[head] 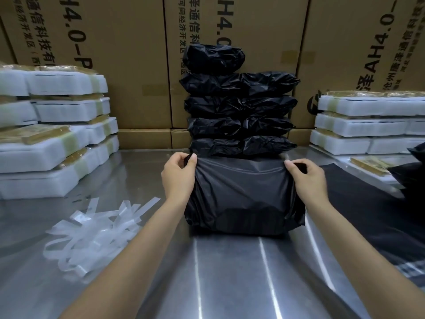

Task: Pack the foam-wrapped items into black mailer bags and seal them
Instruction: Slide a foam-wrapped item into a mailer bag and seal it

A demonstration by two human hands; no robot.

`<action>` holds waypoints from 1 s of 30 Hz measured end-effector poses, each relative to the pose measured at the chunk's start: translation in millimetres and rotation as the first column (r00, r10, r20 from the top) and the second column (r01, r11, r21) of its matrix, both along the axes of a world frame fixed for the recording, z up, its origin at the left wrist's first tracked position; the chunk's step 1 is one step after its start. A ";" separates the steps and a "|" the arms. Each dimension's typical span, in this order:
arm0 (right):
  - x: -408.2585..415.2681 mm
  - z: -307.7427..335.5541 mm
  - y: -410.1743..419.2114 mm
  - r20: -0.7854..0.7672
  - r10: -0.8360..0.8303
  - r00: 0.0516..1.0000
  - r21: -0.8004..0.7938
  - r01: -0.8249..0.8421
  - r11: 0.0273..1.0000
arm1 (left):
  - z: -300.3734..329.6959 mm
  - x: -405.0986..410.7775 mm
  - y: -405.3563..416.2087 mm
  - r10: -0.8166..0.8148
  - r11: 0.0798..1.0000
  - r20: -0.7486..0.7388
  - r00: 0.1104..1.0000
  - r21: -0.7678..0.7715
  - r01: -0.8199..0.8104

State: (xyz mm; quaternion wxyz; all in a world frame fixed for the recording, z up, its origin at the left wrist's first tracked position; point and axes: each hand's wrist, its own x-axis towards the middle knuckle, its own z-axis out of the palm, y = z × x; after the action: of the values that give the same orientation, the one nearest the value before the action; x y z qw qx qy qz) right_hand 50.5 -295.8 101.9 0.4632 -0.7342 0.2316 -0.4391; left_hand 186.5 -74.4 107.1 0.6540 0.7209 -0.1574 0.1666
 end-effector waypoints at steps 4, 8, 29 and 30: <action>19.0 -8.6 -13.1 -0.121 0.000 0.993 0.067 0.008 0.998 | -13.2 18.6 -13.8 0.051 0.993 -0.123 0.991 0.115 -0.037; 36.2 -17.2 -18.5 -0.222 0.028 0.975 0.109 -0.004 0.994 | -30.4 31.0 -24.2 0.073 0.980 -0.274 0.959 0.200 -0.018; 69.9 -26.2 -20.3 -0.667 0.042 0.744 -0.075 -0.124 0.990 | -40.1 20.1 -40.9 -0.052 0.661 -0.070 0.996 0.745 0.087; 71.1 -25.7 -21.0 -0.678 0.048 0.733 -0.073 -0.132 0.989 | -40.1 20.5 -41.3 -0.056 0.677 -0.123 0.991 0.725 0.128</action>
State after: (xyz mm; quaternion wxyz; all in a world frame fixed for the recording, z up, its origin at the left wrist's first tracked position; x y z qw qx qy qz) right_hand 121.5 -316.9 76.2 0.3253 -0.8791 0.3220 -0.1333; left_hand 207.0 -115.8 67.1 0.3260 0.9197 -0.2173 0.0242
